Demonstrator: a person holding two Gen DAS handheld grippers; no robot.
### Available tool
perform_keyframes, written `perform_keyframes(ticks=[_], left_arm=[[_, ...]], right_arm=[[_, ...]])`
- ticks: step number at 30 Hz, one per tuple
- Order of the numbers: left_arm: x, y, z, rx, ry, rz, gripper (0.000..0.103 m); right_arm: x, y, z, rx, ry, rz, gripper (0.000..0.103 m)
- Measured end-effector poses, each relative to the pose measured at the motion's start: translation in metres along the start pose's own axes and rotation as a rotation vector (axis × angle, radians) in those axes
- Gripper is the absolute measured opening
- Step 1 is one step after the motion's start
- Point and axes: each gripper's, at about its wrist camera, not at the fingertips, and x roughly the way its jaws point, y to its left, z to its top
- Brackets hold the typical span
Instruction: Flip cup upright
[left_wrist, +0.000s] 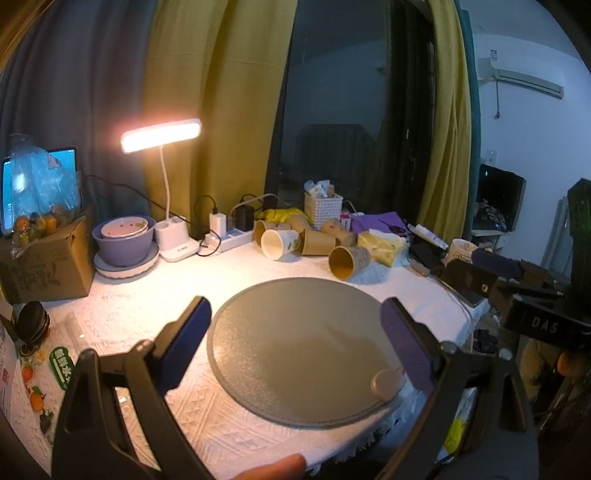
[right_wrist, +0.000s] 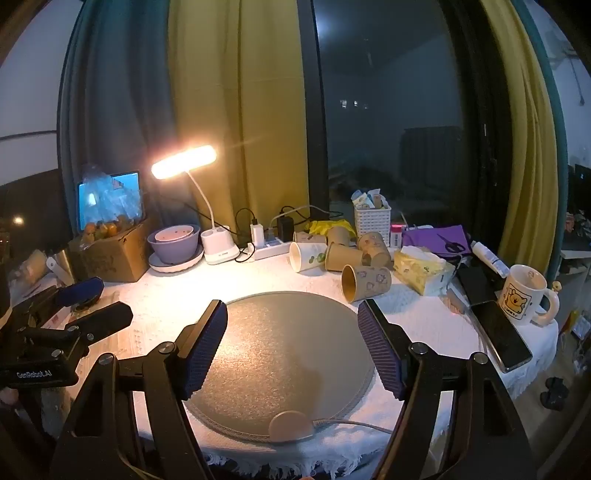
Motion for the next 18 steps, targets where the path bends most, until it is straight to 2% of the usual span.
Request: perform_keyframes(ticks=[18], left_arm=[[0.0004,0.0004,0.0004,-0.001,0.001,-0.002,0.094]], right_arm=[[0.0006,0.0035,0.0002,-0.009,0.004,0.004,0.076]])
